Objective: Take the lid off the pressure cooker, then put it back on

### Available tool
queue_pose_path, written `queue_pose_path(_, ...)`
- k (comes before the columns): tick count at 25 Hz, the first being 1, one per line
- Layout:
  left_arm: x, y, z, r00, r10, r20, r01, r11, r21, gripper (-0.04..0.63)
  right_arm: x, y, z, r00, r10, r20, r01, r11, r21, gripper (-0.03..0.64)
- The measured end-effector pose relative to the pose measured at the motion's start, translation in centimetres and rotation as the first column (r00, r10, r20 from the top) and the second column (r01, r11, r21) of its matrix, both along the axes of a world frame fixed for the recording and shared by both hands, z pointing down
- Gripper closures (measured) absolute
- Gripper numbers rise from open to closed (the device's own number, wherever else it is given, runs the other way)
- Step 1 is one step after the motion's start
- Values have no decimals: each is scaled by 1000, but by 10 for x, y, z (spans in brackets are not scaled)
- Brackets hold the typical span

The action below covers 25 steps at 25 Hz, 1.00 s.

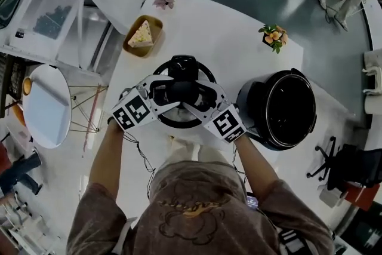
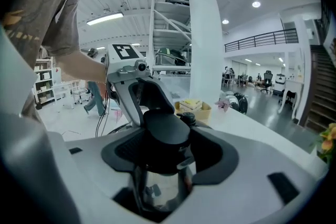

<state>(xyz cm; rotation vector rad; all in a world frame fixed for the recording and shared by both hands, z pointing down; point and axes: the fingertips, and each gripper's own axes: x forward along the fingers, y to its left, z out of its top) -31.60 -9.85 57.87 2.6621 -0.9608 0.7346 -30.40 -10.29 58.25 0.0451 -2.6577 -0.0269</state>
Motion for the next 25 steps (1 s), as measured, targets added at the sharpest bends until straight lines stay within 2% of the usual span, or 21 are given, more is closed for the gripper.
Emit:
queue_pose_path(5, -2, -5, 14, 1000, -12, 1, 12, 1000, -5, 336, -2, -4, 15, 1000, -12, -16, 12, 1000, 4, 348)
queue_pose_path(11, -3, -6, 29, 997, -28, 72, 27, 1000, 16, 336, -3, -6, 30, 999, -18, -32, 19, 1000, 15, 348)
queue_pose_path(21, -3, -6, 31, 996, -45, 78, 44, 999, 10, 336, -1, -7, 33, 999, -19, -48, 19, 1000, -8, 345)
queue_pose_path(25, -4, -4, 22, 994, -108, 26, 108, 994, 13, 336, 3, -7, 23, 999, 28, -27, -29, 999, -33, 345)
